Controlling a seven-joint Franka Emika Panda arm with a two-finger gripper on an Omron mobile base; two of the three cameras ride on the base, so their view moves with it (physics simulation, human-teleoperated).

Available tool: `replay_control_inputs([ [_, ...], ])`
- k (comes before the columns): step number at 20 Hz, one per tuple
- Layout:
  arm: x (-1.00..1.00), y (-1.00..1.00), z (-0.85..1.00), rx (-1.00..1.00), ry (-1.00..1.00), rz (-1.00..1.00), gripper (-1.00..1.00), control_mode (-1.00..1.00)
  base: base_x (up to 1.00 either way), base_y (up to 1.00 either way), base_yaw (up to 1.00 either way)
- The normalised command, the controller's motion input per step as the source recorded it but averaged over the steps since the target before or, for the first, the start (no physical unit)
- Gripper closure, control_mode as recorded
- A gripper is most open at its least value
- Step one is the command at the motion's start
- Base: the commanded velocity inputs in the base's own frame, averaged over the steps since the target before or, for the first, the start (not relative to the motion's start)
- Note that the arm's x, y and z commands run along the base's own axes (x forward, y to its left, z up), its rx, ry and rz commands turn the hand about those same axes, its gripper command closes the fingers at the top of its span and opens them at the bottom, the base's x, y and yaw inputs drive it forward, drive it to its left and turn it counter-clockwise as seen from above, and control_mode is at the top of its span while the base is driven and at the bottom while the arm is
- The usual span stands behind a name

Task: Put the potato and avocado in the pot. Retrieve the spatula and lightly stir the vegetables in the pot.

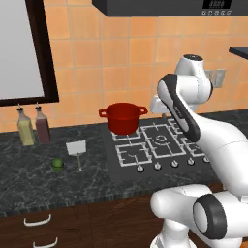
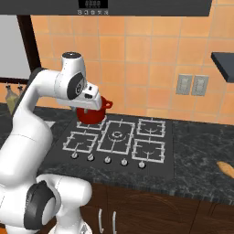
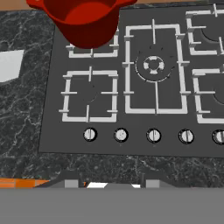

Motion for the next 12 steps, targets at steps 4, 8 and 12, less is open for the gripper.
replay_control_inputs([
  [4,0.00,-0.40,-0.17,0.00,0.00,0.00,-1.00,-1.00,0.00,0.00,0.00],
  [8,0.00,-0.96,-0.31,0.00,0.00,0.00,-1.00,-1.00,0.00,0.00,0.00],
  [12,0.00,-0.94,-0.15,0.00,0.00,0.00,-1.00,-1.00,0.00,0.00,0.00],
])
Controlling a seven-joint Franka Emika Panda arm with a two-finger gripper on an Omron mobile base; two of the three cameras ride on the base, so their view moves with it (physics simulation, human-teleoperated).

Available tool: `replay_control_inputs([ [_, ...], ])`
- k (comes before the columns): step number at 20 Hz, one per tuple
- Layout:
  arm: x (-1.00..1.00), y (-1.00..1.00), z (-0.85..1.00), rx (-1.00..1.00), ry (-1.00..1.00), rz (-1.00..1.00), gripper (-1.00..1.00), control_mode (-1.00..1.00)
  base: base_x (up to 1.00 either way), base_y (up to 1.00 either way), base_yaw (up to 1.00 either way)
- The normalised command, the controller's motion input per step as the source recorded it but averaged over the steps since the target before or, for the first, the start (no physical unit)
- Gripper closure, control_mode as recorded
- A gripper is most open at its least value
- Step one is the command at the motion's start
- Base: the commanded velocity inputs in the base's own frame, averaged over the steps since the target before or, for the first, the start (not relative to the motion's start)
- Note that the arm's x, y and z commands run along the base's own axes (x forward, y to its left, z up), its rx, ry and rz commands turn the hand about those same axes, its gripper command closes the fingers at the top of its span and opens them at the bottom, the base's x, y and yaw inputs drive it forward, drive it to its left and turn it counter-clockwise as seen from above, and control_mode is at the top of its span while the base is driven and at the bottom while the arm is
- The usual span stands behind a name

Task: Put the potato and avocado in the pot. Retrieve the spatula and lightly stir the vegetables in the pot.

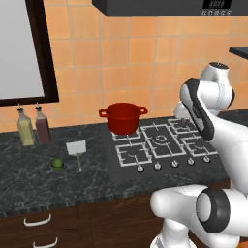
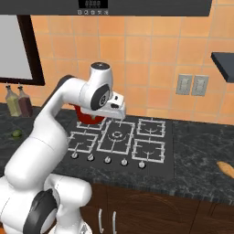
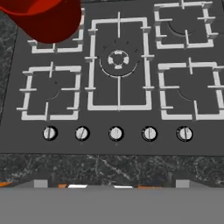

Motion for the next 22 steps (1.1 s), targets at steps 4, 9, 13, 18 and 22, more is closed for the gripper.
replay_control_inputs([
  [4,0.00,-0.24,-0.03,0.00,0.00,0.00,-1.00,1.00,0.00,-0.74,0.00],
  [9,0.00,0.00,0.00,0.00,0.00,0.00,-1.00,1.00,-0.03,-1.00,0.00],
  [13,0.00,0.00,0.00,0.00,0.00,0.00,-1.00,1.00,0.00,-0.74,0.00],
  [18,0.00,0.00,0.00,0.00,0.00,0.00,-1.00,1.00,0.00,-0.26,0.00],
  [22,0.00,-0.03,-0.41,0.00,0.00,0.00,-1.00,-1.00,0.00,0.00,0.00],
])
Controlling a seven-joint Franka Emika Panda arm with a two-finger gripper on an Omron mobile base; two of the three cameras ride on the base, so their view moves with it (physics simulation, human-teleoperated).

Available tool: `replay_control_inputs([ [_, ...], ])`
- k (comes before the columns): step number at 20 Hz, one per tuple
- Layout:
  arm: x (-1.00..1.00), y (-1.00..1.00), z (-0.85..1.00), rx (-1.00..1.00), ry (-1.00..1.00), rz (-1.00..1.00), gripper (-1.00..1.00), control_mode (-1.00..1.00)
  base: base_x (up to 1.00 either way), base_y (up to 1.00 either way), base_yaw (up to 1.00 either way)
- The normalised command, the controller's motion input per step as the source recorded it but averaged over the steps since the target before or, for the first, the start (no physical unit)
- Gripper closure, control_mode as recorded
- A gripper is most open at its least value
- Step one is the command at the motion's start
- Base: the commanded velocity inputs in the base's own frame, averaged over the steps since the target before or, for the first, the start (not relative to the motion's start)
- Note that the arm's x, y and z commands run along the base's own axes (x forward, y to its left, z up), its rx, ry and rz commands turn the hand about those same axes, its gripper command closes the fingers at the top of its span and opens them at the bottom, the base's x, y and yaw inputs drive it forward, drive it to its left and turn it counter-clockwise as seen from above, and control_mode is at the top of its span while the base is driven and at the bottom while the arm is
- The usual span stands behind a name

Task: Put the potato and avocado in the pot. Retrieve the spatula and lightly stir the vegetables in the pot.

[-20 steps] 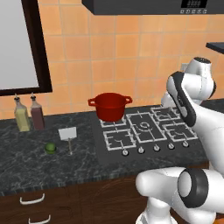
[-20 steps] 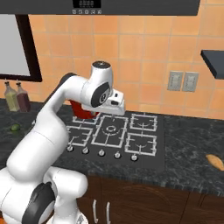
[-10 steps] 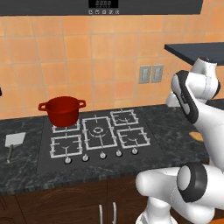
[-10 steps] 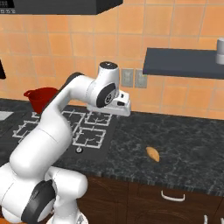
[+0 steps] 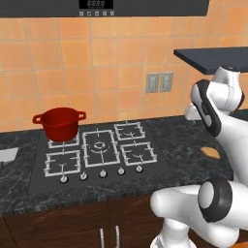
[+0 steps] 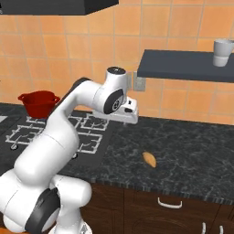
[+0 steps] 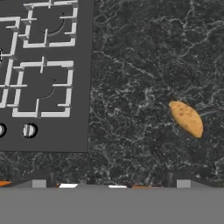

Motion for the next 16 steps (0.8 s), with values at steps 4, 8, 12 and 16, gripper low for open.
replay_control_inputs([
  [4,-0.02,-0.33,-0.68,0.00,0.10,-0.01,-1.00,-1.00,0.00,0.00,0.00],
  [8,-0.01,-0.49,-0.62,0.00,0.06,-0.01,-1.00,-1.00,0.00,0.00,0.00],
  [12,-0.05,-0.72,-0.71,0.02,0.02,0.00,-1.00,-1.00,0.00,0.00,0.00],
  [16,-0.01,-0.55,-0.47,0.02,0.00,0.00,-1.00,-1.00,0.00,0.00,0.00],
])
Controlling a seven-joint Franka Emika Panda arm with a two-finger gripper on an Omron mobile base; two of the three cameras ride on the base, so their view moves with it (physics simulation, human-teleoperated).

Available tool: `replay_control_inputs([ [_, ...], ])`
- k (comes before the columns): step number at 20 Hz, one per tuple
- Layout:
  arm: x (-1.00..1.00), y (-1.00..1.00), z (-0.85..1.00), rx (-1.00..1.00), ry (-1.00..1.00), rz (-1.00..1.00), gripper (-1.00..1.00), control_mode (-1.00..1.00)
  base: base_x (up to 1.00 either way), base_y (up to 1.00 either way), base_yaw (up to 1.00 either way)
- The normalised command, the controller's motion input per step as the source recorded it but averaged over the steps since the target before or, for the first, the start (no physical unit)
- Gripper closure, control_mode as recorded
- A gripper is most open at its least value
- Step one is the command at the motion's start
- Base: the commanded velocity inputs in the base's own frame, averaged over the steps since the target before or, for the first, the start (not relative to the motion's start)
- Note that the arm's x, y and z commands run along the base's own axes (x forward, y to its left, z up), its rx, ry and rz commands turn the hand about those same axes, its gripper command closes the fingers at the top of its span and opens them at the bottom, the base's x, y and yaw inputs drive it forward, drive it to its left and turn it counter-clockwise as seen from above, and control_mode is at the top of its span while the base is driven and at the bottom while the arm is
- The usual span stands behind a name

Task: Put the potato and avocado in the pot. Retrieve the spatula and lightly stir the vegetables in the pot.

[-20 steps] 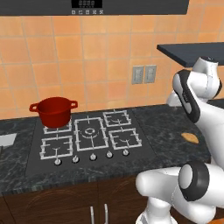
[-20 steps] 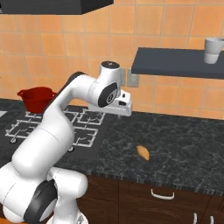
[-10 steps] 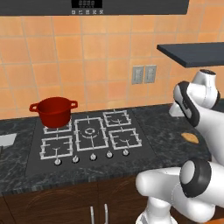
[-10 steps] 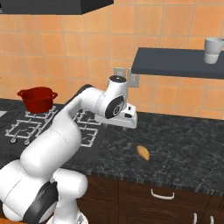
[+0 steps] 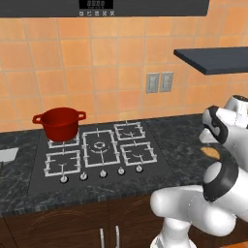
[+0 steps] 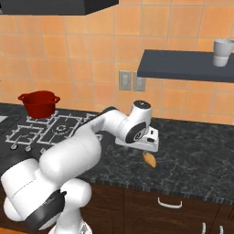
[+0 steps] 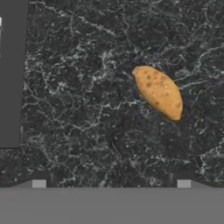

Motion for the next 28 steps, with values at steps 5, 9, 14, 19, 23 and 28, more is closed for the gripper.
replay_control_inputs([
  [5,0.04,-0.14,-0.06,0.00,0.02,0.00,-1.00,-1.00,0.00,0.00,0.00],
  [9,0.27,-0.10,-0.24,-0.02,0.06,0.00,-1.00,-1.00,0.00,0.00,0.00],
  [14,0.38,-0.34,-0.36,-0.01,0.07,0.00,-1.00,-1.00,0.00,0.00,0.00],
  [19,0.24,-0.35,-0.30,0.00,0.07,0.00,-1.00,-1.00,0.00,0.00,0.00],
  [23,0.12,-0.10,-0.25,0.00,0.02,0.05,-1.00,-1.00,0.00,0.00,0.00],
  [28,0.14,-0.01,-0.20,0.00,0.03,0.20,-1.00,-1.00,0.00,0.00,0.00],
])
